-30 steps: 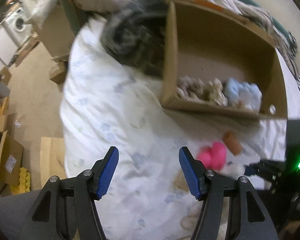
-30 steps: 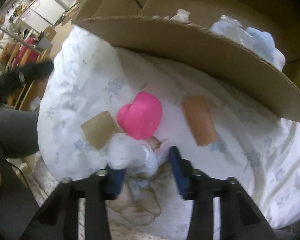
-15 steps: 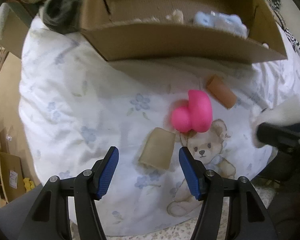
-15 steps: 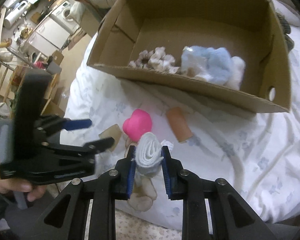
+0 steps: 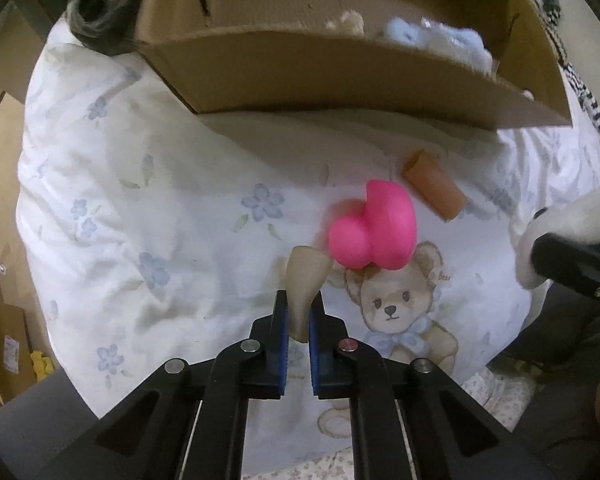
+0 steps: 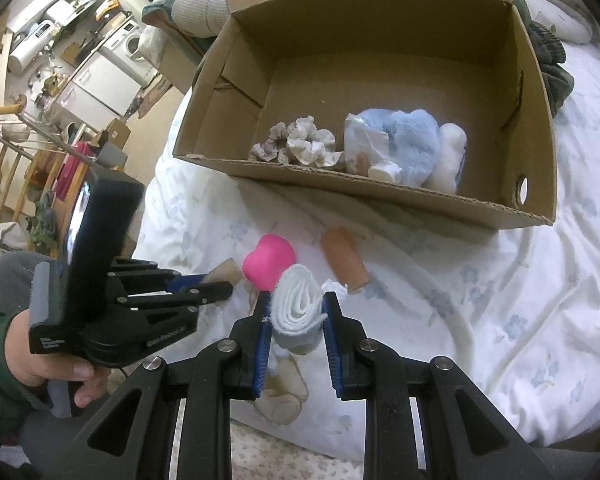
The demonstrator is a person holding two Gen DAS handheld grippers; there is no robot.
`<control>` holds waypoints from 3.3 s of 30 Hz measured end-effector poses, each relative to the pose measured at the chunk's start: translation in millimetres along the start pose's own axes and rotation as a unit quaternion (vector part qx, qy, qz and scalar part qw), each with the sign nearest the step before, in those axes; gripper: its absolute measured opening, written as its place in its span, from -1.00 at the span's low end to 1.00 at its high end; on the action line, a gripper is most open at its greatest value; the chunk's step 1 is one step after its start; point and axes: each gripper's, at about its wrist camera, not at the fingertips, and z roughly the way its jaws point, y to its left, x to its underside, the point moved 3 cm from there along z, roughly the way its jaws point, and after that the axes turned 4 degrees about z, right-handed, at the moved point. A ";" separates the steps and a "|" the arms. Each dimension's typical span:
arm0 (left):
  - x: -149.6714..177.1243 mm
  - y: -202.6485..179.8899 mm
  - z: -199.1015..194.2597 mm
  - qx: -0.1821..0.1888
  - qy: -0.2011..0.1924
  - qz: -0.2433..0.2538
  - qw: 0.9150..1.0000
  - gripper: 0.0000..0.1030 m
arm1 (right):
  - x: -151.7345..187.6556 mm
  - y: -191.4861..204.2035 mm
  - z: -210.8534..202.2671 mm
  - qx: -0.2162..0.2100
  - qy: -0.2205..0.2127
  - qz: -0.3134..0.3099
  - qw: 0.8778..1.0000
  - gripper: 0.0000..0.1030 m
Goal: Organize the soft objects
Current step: 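Grasp the beige cone item with the left tool while the right tool grasps the white rolled sock, then carry the beige cone and white sock over the box with both tools, then lower both items into the box and open both tools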
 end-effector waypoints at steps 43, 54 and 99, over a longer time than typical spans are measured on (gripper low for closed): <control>-74.9 11.7 -178.0 -0.016 -0.241 -0.027 0.970 -0.85 | -63.5 -27.8 -118.3 -0.075 -0.173 0.061 0.980 -0.49; -107.8 3.8 -141.7 -0.022 -0.248 -0.012 0.968 -0.85 | -71.5 -60.3 -79.2 -0.027 -0.151 0.107 0.982 -0.49; -114.7 2.4 -97.8 -0.025 -0.236 -0.029 0.971 -0.70 | -83.9 -71.2 -32.9 0.050 -0.099 0.107 0.988 -0.49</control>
